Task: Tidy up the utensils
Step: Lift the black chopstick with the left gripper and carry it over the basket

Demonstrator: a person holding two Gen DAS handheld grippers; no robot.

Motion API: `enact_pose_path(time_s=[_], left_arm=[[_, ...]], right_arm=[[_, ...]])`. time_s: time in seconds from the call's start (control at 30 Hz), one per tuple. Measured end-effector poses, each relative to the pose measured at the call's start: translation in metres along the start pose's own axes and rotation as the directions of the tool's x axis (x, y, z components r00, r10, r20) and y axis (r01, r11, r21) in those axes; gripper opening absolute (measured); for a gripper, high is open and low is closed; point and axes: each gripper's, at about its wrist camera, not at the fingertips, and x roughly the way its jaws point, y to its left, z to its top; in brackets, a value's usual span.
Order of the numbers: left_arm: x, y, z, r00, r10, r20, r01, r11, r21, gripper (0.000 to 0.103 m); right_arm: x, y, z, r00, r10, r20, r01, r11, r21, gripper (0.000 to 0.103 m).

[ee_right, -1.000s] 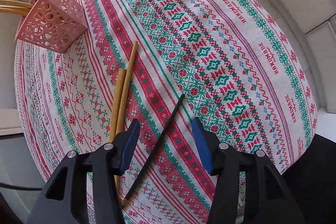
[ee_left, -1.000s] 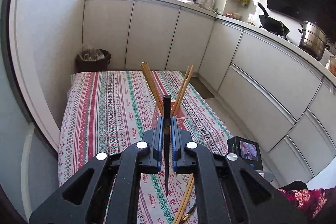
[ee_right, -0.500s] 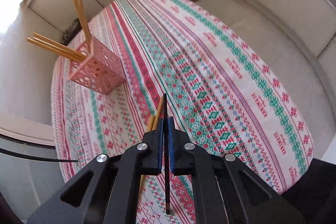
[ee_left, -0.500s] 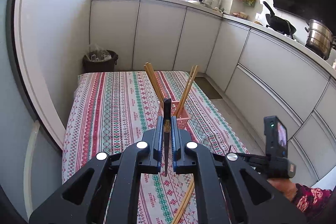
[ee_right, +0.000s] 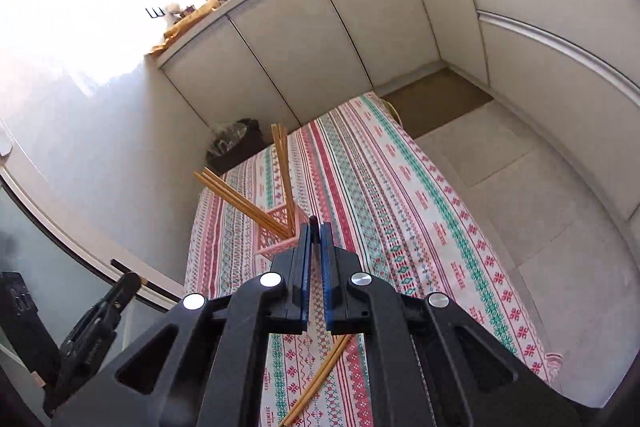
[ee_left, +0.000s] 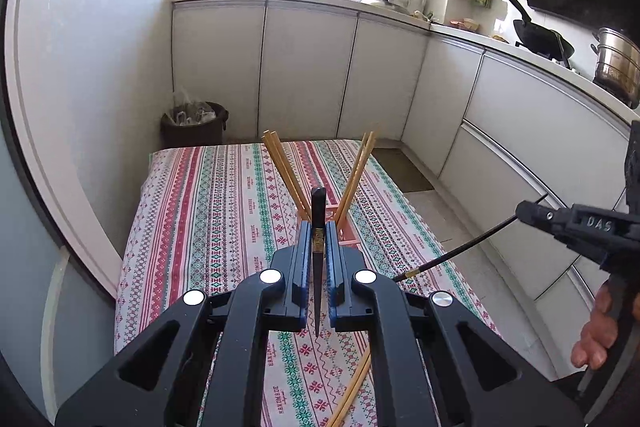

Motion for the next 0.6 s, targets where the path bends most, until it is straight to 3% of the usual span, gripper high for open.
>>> enact_pose_path(time_s=[0.33,0.6], left_arm=[[0.011,-0.009,0.019,0.999,0.028,0.026,-0.028,1.0,0.002,0.006],[0.019,-0.008,0.068,0.996,0.009,0.084,-0.007,1.0,-0.028,0.006]], right_arm=[[-0.019,0.011,0.04,0.997,0.043,0.07,-0.04,0.998,-0.038,0.005],[-0.017,-0.001,0.048,0.995,0.063,0.077,-0.061,0.998,-0.018,0.005]])
